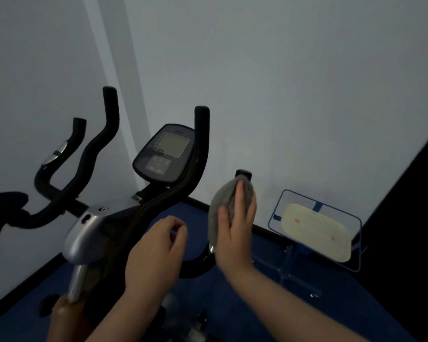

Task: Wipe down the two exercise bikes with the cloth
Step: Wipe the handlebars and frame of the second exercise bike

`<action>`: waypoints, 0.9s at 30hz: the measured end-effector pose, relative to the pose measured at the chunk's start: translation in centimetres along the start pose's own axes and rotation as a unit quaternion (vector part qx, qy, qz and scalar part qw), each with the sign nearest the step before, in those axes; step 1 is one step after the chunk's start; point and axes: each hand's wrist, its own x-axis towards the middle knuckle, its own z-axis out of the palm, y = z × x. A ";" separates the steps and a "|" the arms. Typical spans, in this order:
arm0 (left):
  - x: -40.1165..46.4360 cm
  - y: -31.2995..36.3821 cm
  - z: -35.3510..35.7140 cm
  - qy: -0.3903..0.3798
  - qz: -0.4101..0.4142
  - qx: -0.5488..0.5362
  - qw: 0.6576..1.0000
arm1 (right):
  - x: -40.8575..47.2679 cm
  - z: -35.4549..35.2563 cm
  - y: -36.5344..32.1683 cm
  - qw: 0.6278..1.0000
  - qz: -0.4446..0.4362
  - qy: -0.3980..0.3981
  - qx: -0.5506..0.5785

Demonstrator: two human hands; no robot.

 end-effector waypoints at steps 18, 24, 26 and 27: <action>-0.4 -0.1 0.1 0.051 -0.047 -0.014 0.997 | 11.8 -7.9 -0.5 0.684 -0.557 -0.213 -0.420; -0.3 0.1 0.1 0.063 -0.051 -0.009 0.997 | 7.4 -4.6 -1.4 0.770 -0.418 -0.196 -0.442; -0.3 0.2 0.0 0.065 -0.051 -0.006 0.997 | 6.9 -5.0 -1.6 0.750 -0.433 -0.282 -0.413; -0.4 0.2 -0.1 0.066 -0.051 -0.007 0.996 | 7.4 -5.4 -1.8 0.718 -0.443 -0.335 -0.419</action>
